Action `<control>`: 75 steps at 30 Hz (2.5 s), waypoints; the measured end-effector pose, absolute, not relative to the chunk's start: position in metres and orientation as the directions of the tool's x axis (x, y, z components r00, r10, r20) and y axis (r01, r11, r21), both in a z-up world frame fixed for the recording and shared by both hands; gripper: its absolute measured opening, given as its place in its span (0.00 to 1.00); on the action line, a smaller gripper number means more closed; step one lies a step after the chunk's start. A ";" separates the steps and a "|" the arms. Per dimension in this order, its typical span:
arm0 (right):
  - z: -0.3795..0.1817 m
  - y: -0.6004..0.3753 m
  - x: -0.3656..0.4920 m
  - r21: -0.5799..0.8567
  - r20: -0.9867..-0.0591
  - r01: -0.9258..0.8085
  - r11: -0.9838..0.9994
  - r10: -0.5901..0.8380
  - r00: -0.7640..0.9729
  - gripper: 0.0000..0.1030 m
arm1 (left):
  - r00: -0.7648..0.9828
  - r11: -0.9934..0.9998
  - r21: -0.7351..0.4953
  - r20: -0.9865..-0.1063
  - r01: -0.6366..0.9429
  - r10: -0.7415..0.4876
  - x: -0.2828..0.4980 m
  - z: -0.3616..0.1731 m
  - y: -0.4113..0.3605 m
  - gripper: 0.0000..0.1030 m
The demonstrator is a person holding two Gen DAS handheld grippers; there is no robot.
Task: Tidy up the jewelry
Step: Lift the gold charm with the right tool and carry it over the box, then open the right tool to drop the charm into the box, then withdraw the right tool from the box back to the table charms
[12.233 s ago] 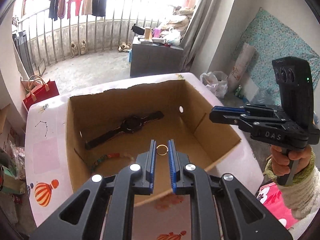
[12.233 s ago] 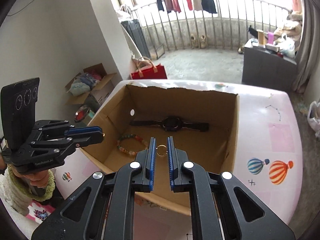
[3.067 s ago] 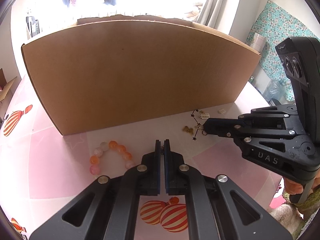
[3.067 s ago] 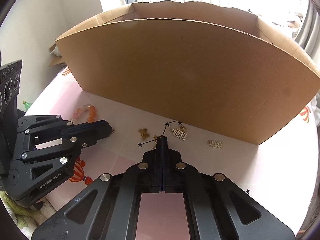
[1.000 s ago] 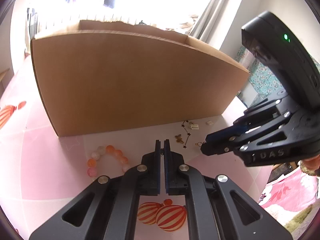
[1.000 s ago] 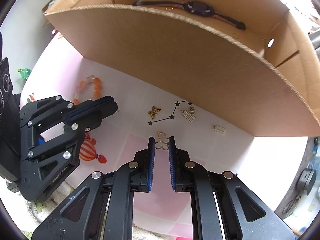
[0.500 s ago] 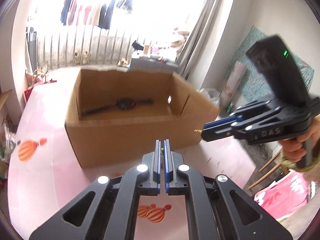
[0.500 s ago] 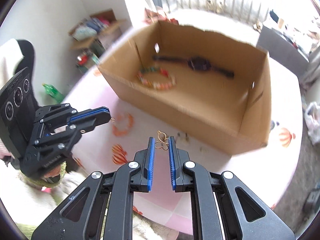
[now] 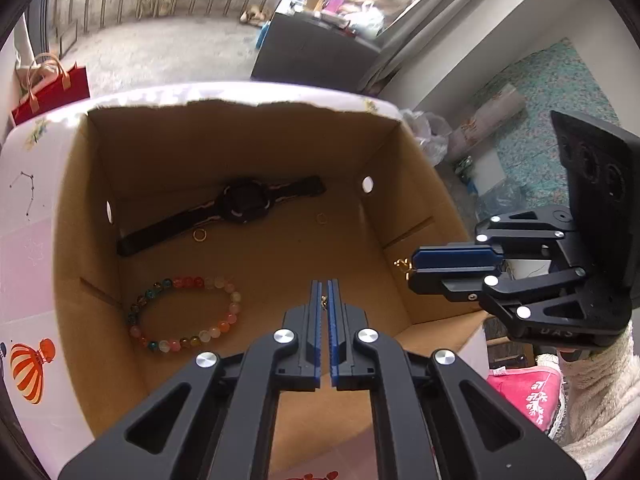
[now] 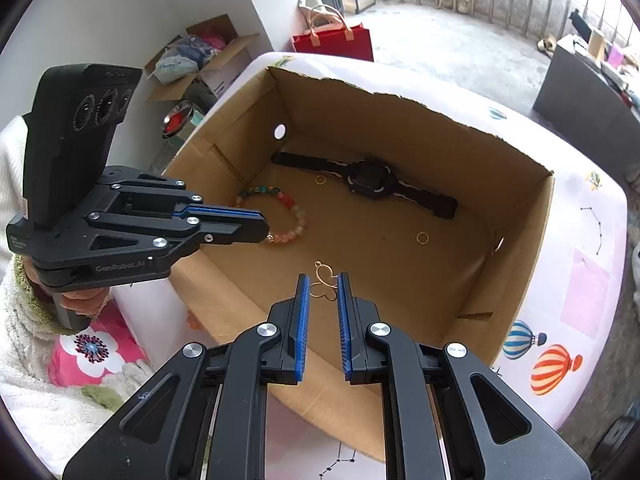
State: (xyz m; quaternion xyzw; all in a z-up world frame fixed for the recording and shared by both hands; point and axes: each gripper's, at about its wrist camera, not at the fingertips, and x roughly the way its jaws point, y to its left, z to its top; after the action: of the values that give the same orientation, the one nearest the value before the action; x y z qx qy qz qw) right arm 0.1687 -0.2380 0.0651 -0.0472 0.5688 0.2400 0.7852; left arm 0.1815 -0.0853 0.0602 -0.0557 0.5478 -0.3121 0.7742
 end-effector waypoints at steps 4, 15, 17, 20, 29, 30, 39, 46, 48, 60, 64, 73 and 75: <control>0.045 -0.239 0.187 0.191 -0.935 -0.431 0.882 0.297 0.193 0.11 | 0.150 0.839 -0.399 -0.866 0.369 -0.478 0.207 0.039 -0.096 0.03; 0.044 -0.246 0.193 0.165 -0.936 -0.430 0.888 0.278 0.216 0.24 | 0.171 0.884 -0.311 -0.906 0.349 -0.387 0.223 0.030 -0.115 0.25; 0.052 -0.249 0.190 0.173 -0.927 -0.422 0.890 0.291 0.234 0.25 | 0.197 0.885 -0.302 -0.901 0.354 -0.387 0.222 0.034 -0.115 0.30; 0.065 -0.256 0.186 0.181 -0.911 -0.412 0.893 0.310 0.273 0.27 | 0.239 0.888 -0.298 -0.888 0.351 -0.392 0.219 0.041 -0.110 0.32; 0.127 -0.288 0.134 0.229 -0.790 -0.366 0.902 0.392 0.472 0.45 | 0.438 0.881 -0.275 -0.786 0.384 -0.437 0.156 0.096 -0.083 0.45; 0.132 -0.291 0.125 0.248 -0.770 -0.363 0.898 0.410 0.489 0.49 | 0.463 0.880 -0.276 -0.767 0.388 -0.444 0.143 0.102 -0.078 0.51; 0.165 -0.288 0.027 0.228 -0.634 -0.366 0.902 0.423 0.648 0.57 | 0.573 0.882 -0.214 -0.692 0.419 -0.440 0.038 0.114 -0.064 0.67; 0.140 -0.276 -0.031 0.227 -0.587 -0.348 0.910 0.413 0.696 0.59 | 0.604 0.893 -0.211 -0.672 0.397 -0.428 -0.004 0.087 -0.068 0.70; 0.122 -0.272 -0.038 0.257 -0.597 -0.330 0.908 0.418 0.685 0.59 | 0.600 0.896 -0.195 -0.683 0.399 -0.417 -0.014 0.077 -0.074 0.70; 0.028 -0.257 -0.043 0.286 -0.694 -0.160 0.945 0.320 0.645 0.59 | 0.659 0.914 -0.012 -0.689 0.405 -0.301 -0.024 0.016 -0.105 0.70; 0.013 -0.258 -0.038 0.324 -0.700 -0.135 0.936 0.334 0.631 0.58 | 0.630 0.901 -0.042 -0.701 0.432 -0.335 -0.021 0.001 -0.107 0.70; -0.006 -0.260 -0.022 0.397 -0.696 -0.136 0.908 0.394 0.600 0.45 | 0.606 0.889 -0.083 -0.704 0.450 -0.372 -0.006 -0.020 -0.110 0.62; -0.012 -0.259 -0.019 0.400 -0.705 -0.136 0.906 0.400 0.585 0.40 | 0.603 0.885 -0.082 -0.703 0.459 -0.378 -0.005 -0.023 -0.110 0.58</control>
State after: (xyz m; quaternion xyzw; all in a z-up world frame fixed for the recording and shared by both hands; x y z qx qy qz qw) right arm -0.0185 -0.2588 -0.0117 0.1536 0.4289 0.1527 0.8770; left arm -0.0046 -0.1097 -0.0227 0.0534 0.3793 -0.2341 0.8936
